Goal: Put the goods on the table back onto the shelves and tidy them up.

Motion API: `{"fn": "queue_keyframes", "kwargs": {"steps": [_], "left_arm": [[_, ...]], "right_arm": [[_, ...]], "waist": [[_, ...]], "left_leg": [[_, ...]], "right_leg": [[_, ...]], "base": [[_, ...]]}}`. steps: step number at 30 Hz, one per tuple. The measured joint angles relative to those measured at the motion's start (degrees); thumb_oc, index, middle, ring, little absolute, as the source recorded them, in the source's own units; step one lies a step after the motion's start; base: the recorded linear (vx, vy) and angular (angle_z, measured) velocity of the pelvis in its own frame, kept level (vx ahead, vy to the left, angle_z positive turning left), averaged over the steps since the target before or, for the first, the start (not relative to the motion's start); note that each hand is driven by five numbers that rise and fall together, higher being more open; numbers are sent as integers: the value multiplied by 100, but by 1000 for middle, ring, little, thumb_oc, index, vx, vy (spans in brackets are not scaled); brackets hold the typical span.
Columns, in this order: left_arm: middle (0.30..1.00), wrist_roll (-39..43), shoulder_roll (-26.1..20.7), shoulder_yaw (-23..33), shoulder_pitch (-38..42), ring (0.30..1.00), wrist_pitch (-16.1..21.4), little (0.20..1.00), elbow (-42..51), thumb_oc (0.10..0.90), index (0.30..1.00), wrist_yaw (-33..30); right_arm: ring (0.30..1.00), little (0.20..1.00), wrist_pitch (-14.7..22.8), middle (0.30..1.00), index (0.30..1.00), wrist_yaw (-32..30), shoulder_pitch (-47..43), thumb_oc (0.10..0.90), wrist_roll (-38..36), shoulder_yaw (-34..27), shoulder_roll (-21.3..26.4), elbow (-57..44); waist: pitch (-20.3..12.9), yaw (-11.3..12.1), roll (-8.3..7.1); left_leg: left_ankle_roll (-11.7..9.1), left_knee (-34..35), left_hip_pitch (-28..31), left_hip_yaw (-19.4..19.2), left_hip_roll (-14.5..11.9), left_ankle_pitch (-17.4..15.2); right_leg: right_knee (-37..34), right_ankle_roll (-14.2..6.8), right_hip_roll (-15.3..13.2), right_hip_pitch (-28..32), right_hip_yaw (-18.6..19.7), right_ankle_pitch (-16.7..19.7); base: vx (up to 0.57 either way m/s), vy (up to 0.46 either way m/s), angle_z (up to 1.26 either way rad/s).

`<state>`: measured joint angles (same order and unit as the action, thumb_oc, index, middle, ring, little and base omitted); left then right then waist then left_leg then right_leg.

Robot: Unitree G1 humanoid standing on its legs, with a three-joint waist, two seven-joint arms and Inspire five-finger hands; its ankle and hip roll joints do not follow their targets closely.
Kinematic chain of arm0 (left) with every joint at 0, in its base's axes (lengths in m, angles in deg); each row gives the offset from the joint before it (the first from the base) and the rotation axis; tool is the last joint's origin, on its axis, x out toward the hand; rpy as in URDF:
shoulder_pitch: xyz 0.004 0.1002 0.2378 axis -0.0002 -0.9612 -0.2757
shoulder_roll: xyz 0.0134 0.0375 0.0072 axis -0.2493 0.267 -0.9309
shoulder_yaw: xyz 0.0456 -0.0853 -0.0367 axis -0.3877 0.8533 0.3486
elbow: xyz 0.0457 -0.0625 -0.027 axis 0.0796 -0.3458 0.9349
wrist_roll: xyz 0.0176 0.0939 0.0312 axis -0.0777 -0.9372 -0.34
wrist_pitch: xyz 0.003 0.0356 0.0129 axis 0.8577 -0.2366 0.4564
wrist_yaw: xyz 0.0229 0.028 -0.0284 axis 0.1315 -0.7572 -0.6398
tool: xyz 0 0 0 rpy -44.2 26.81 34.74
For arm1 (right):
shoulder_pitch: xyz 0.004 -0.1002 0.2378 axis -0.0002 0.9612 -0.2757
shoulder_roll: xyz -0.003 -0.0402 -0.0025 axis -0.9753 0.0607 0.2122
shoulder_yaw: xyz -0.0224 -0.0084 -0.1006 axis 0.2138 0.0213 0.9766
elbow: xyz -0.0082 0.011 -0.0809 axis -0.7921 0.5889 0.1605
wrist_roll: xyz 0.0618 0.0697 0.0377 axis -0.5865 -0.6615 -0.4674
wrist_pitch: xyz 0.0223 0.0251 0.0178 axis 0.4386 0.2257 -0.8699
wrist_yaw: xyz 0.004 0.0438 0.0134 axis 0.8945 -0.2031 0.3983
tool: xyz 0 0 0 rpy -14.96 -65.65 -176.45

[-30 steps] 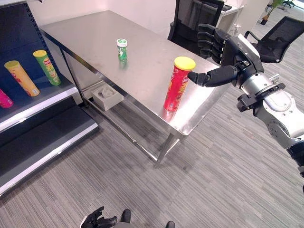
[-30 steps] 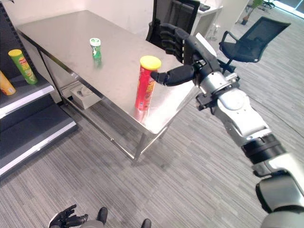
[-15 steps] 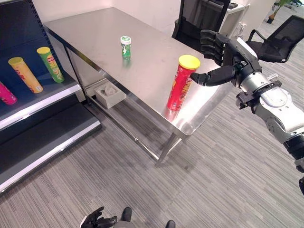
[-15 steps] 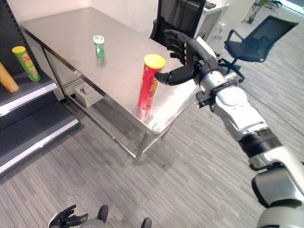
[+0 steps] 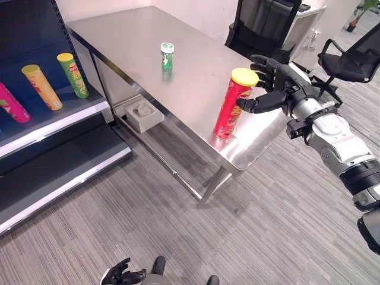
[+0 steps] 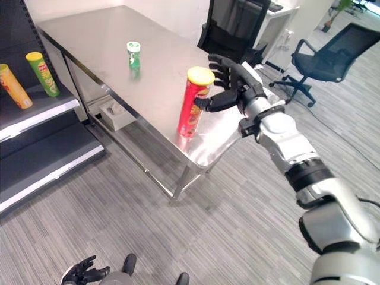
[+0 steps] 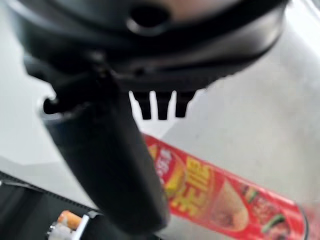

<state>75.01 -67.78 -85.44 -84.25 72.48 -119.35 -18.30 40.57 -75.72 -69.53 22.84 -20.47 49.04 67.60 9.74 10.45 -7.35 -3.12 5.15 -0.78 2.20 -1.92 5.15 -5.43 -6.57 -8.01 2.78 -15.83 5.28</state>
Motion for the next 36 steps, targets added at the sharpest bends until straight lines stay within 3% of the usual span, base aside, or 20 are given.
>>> {"fn": "queue_keyframes", "kwargs": {"steps": [18, 30, 32, 36], "left_arm": [[900, 52, -79, -50, 27, 900, -5, 900, -62, 800, 900, 3], [900, 51, -113, -62, 47, 900, -6, 900, -66, 800, 900, 7], [900, 52, -119, -61, 47, 900, -6, 900, -66, 800, 900, 7], [900, 52, -129, -62, 68, 900, -9, 900, -69, 800, 900, 7]], "right_arm": [[900, 900, -270, 900, 900, 111, -210, 800, -1031, 3, -518, 419], [900, 900, -392, 900, 900, 124, -613, 800, -1029, 135, -520, 932], [300, 300, -428, 300, 300, 123, -735, 400, -984, 144, -541, 1133], [300, 300, -507, 300, 300, 112, -902, 400, -753, 145, -622, 1443]], "waist": [[15, 71, -74], [49, 143, -139], [49, 144, -139], [48, 139, -142]], "left_leg": [[-24, 0, -37, 39, -3, 16], [-32, 0, -52, 103, 0, 22], [-33, 0, -53, 106, 0, 22], [-34, 0, -53, 110, -1, 24]], "right_leg": [[-1, -1, 3, -13, -53, -1], [-1, -3, 3, 4, -122, -8], [-1, -3, 4, 5, -123, -8], [-1, -3, 7, 5, -126, -8]], "base": [[2, -1, 0], [5, -2, 2], [0, 0, 0], [0, 0, 0]]}}
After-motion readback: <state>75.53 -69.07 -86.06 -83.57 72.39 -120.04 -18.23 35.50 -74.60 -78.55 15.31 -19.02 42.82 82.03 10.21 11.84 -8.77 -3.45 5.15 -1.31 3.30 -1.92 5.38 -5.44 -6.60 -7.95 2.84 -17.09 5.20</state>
